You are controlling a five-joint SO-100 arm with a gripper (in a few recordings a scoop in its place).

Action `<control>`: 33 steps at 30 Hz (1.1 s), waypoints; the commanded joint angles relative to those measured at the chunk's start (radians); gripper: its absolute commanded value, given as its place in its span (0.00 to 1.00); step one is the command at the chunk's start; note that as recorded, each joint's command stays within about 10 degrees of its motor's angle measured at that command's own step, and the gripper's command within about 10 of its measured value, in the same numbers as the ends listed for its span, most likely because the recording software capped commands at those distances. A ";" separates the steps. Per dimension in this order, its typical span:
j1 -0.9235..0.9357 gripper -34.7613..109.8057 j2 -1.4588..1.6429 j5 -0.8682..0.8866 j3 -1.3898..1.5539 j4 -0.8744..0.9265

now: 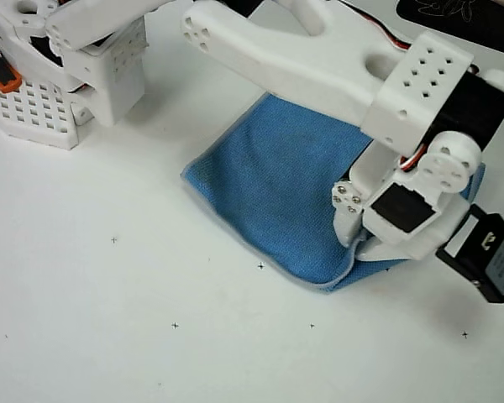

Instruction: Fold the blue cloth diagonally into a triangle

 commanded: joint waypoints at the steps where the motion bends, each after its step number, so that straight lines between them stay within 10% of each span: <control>1: -0.003 0.24 0.175 -0.091 -0.171 0.037; 33: -0.107 0.24 0.175 -0.101 0.222 0.032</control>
